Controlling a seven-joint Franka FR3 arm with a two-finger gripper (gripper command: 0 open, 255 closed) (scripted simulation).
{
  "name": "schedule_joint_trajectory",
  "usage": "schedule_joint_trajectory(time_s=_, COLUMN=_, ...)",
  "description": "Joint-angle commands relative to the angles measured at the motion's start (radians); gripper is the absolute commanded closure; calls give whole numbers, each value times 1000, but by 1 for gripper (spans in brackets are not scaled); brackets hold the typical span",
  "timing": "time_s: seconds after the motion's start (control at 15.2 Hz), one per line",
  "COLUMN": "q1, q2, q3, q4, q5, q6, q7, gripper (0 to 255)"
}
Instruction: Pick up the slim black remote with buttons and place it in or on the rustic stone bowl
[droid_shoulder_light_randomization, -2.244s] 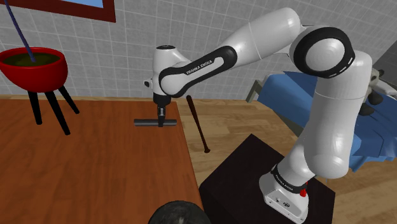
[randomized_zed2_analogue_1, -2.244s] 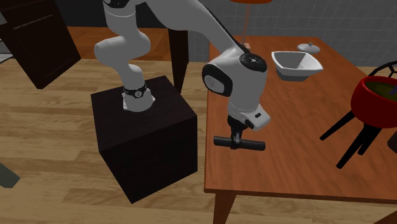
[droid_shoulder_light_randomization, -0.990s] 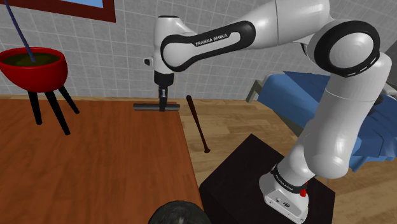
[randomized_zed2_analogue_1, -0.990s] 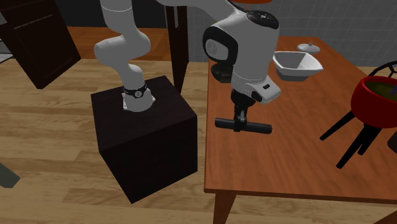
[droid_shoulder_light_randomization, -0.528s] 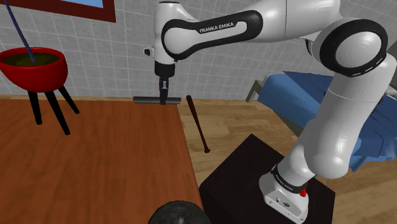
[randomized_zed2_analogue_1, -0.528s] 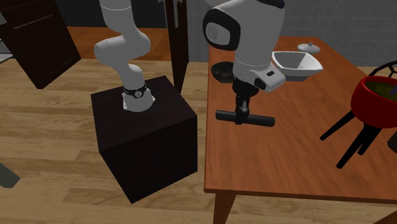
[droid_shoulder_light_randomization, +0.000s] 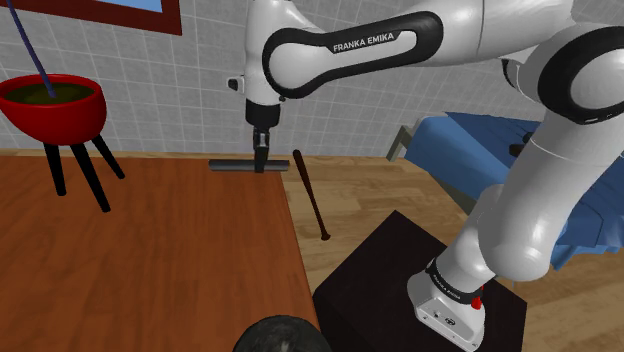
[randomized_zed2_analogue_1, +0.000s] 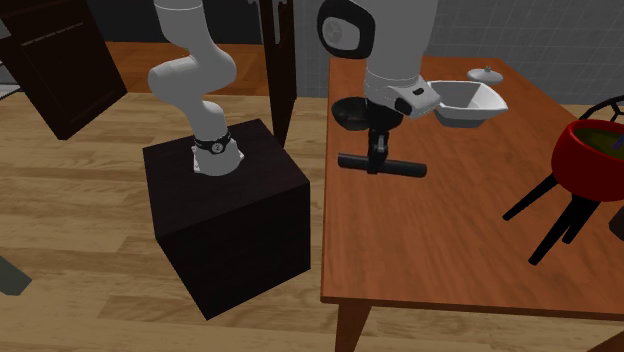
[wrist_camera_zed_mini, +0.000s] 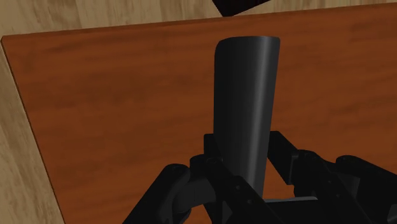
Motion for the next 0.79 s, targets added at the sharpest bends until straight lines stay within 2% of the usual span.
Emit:
schedule_joint_trajectory(time_s=0.0, q1=19, q2=-49, q3=17, q4=-62, q5=11, q6=17, q7=33, gripper=255)
schedule_joint_trajectory(time_s=0.73, q1=132, q2=-244, q3=131, q4=-301, q5=82, q6=82, q7=219, gripper=255)
